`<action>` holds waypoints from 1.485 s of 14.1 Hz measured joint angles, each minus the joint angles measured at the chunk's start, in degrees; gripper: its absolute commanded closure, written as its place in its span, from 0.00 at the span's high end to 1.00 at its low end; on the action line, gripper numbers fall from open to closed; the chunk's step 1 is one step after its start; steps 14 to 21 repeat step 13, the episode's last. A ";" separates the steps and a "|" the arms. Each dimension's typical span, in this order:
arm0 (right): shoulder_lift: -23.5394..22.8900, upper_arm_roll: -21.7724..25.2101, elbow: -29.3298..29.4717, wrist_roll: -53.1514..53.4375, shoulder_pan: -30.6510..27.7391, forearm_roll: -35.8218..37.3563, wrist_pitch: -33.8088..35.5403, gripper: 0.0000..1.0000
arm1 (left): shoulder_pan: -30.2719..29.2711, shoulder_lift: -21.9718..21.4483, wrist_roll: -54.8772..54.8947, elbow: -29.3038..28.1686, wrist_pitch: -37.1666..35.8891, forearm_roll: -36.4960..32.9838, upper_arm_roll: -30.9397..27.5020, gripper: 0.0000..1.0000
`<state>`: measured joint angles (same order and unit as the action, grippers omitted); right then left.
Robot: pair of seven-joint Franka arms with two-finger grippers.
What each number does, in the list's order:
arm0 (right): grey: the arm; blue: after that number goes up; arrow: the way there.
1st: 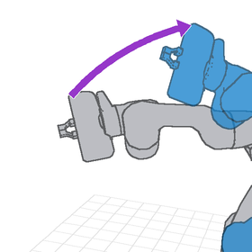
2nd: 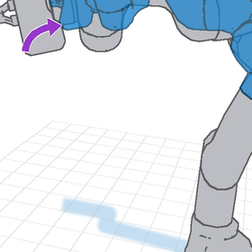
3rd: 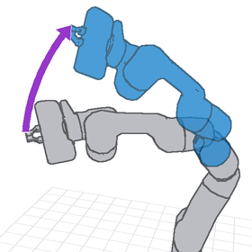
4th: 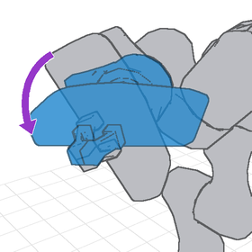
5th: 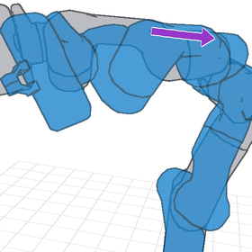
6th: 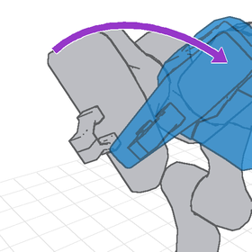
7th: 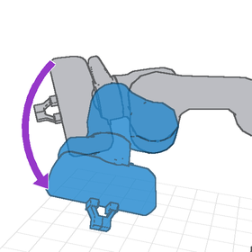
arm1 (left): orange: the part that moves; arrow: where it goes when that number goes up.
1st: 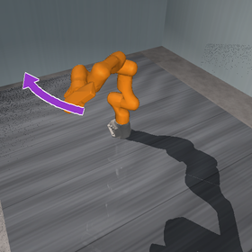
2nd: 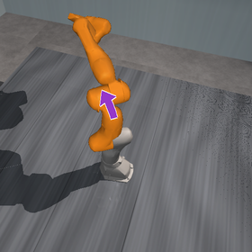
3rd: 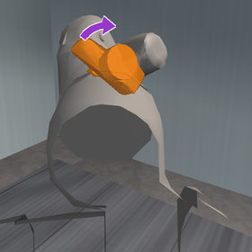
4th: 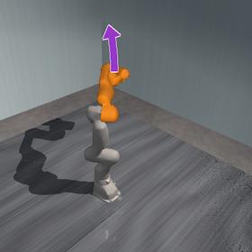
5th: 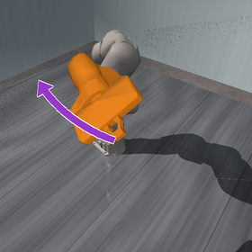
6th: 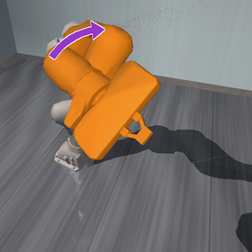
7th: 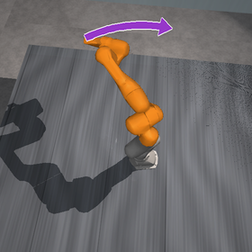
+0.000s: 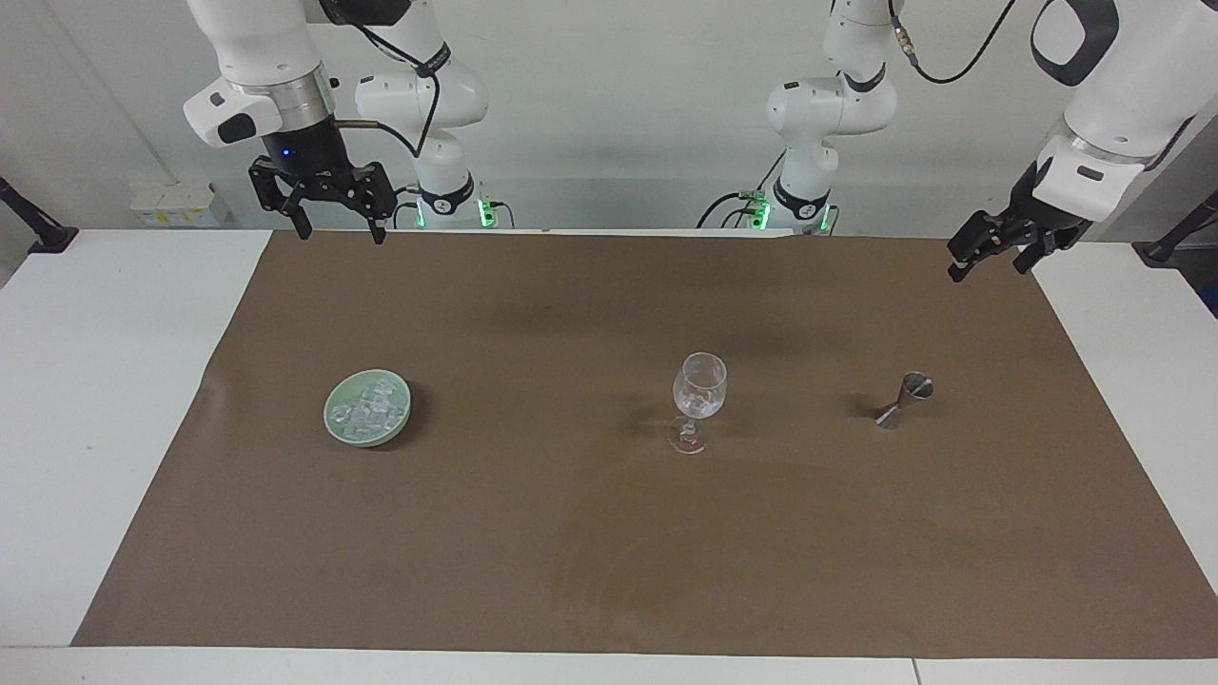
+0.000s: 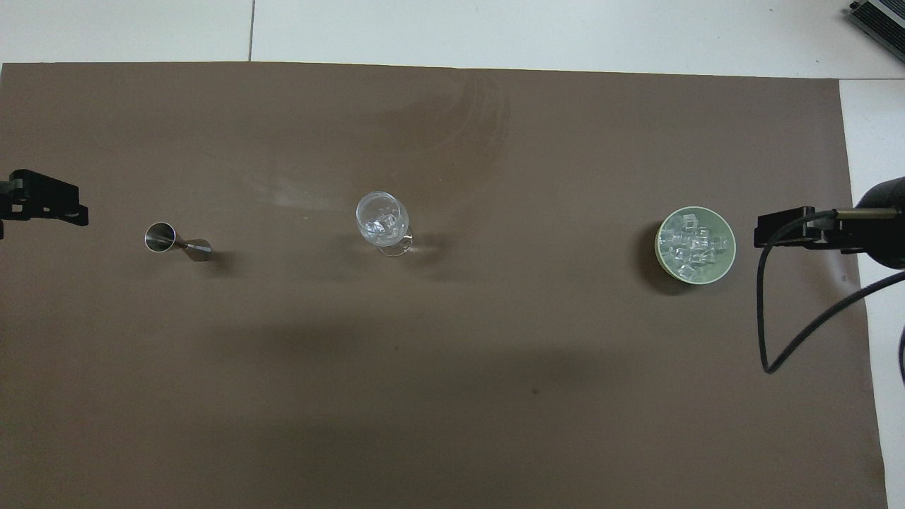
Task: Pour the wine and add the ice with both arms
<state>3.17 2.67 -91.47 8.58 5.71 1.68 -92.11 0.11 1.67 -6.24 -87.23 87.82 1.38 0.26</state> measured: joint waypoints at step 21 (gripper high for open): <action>-3.31 0.01 3.14 0.00 -0.58 -0.05 1.14 1.00 | 0.00 0.00 0.00 0.00 0.00 0.00 0.00 1.00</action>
